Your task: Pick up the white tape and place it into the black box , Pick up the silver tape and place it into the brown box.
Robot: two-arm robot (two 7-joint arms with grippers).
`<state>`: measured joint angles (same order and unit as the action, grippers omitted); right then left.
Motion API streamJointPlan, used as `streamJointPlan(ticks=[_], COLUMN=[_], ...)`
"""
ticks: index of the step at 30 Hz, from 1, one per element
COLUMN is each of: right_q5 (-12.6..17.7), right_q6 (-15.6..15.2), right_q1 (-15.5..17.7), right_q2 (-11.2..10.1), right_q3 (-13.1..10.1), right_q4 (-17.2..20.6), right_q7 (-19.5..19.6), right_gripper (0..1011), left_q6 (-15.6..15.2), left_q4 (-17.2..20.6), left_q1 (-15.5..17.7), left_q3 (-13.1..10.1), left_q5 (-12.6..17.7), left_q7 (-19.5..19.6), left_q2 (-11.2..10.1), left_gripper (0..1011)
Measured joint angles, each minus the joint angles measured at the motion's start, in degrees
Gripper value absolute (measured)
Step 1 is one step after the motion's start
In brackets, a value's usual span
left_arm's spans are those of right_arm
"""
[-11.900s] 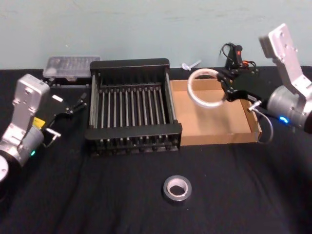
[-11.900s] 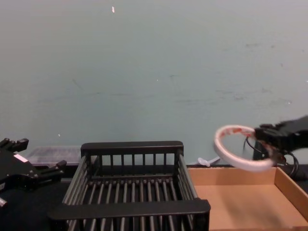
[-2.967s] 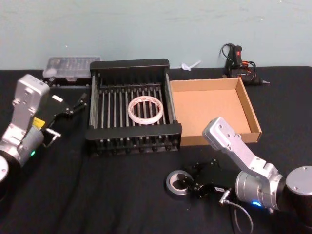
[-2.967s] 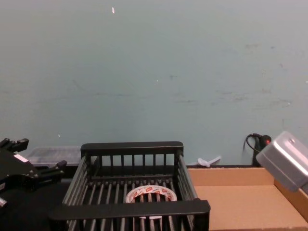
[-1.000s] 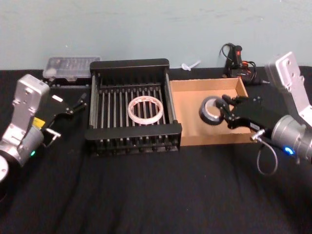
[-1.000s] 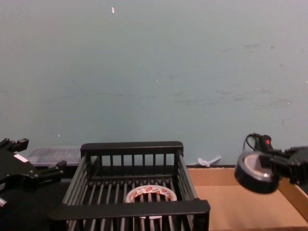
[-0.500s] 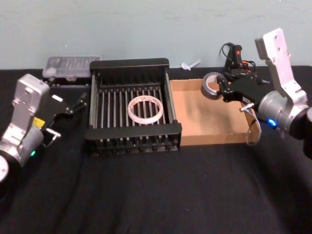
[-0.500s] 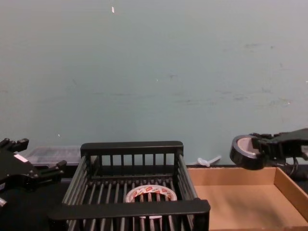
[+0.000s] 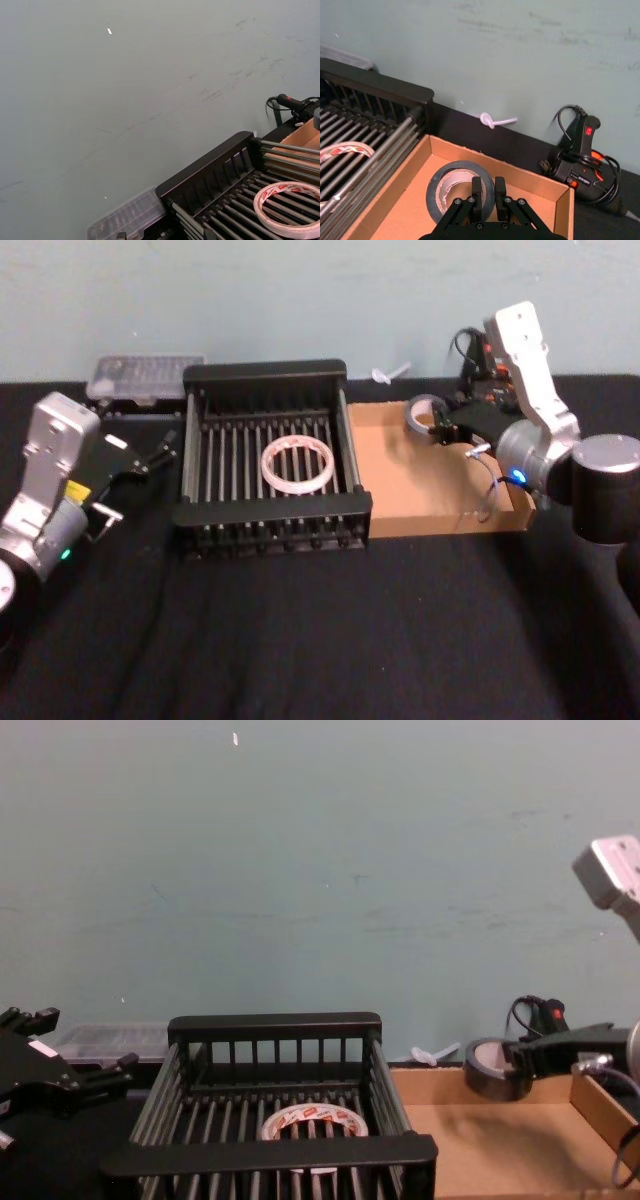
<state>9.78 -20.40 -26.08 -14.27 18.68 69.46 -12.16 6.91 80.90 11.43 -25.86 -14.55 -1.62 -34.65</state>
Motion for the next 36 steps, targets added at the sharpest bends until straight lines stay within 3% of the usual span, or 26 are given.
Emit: streamJointPlan(ticks=[10,22,27,28,36], right_q5=[-1.7,-1.9,-1.8,-1.8,-1.7], right_q6=[0.0,-0.1,0.0,0.0,0.0], right_q1=[-1.3,-1.3,-1.3,-1.3,-1.3], right_q2=[1.5,1.5,1.5,1.5,1.5], right_q3=[-0.1,-0.1,-0.1,-0.1,-0.1], right_q4=[-4.5,-4.6,-4.5,-4.5,-4.4], right_q7=[-0.1,-0.3,-0.3,-0.3,-0.3], right_gripper=[159,159,270,334,567], left_q6=[0.0,0.0,0.0,0.0,0.0], left_q4=[0.0,0.0,0.0,0.0,0.0], left_q1=[0.0,0.0,0.0,0.0,0.0], left_q3=[0.0,0.0,0.0,0.0,0.0], left_q5=[0.0,0.0,0.0,0.0,0.0], left_q7=[0.0,0.0,0.0,0.0,0.0], left_q2=[0.0,0.0,0.0,0.0,0.0], left_gripper=[1001,1001,1001,1001,1001])
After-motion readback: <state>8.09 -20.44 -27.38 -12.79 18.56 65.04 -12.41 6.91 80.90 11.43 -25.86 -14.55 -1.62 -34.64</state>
